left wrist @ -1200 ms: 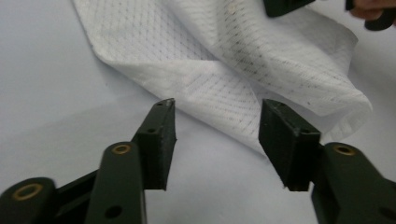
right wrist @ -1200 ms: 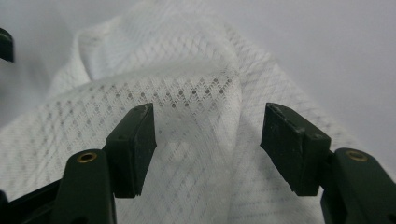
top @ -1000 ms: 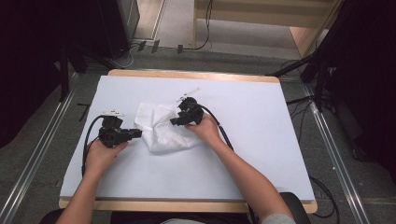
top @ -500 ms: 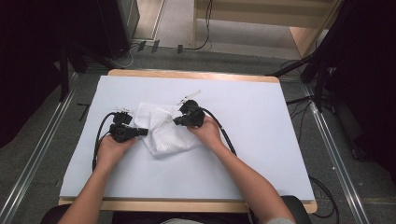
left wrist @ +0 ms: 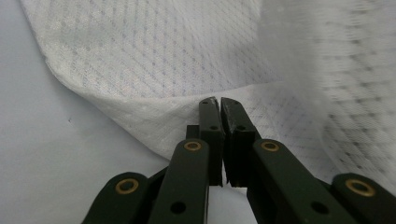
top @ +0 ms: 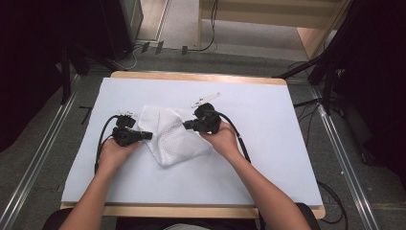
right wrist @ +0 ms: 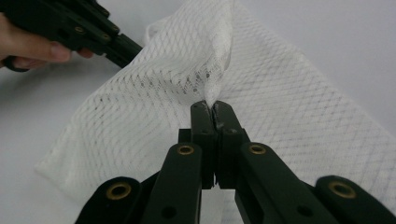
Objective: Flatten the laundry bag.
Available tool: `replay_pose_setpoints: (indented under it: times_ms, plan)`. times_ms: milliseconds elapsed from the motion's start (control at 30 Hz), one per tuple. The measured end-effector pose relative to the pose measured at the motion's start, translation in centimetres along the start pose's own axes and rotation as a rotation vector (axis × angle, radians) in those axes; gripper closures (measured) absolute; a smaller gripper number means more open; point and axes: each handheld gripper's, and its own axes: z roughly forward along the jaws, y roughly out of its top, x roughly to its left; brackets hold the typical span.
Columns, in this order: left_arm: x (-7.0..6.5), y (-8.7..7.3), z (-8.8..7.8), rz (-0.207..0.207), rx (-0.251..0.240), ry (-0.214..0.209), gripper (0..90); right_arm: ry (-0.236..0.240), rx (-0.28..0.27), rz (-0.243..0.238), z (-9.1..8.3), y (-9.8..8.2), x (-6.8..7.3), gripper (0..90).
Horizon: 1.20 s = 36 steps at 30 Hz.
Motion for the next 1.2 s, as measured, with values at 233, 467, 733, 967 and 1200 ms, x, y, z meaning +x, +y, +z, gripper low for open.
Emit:
replay_pose_setpoints:
  times_ms: [233, 467, 733, 967, 1200]
  plan:
    - [0.1, 0.0, 0.0, -0.009, 0.001, -0.011, 87.1, 0.026, -0.021, -0.025, -2.6, -1.5, 1.7, 90.0]
    - [0.1, 0.1, 0.0, 0.0, 0.006, -0.012, 86.1, 0.037, -0.021, -0.033, -4.3, -3.2, 2.9, 90.0]
    - [0.1, 0.2, 0.0, -0.001, 0.015, -0.02, 84.7, 0.051, -0.02, -0.032, -5.9, -5.4, 4.1, 90.0]
    - [0.3, 0.4, 0.0, -0.009, 0.027, -0.036, 84.3, 0.054, -0.003, -0.03, -6.9, -7.5, 4.9, 90.0]
    - [0.3, 0.6, 0.0, -0.006, 0.038, -0.04, 83.6, 0.051, 0.023, -0.013, -7.7, -9.8, 5.4, 89.9]
